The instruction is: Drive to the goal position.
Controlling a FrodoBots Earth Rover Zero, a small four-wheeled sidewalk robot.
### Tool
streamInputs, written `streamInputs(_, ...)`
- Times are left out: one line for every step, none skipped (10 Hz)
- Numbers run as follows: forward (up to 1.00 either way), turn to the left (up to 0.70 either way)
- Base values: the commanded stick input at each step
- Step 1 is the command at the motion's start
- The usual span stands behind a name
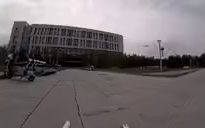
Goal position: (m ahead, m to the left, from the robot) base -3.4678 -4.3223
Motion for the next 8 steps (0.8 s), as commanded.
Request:
streamInputs(0.7,0.0)
streamInputs(0.7,0.0)
streamInputs(0.7,0.0)
streamInputs(0.7,0.0)
streamInputs(0.7,0.0)
streamInputs(0.7,0.08)
streamInputs(0.7,0.33)
streamInputs(0.7,0.08)
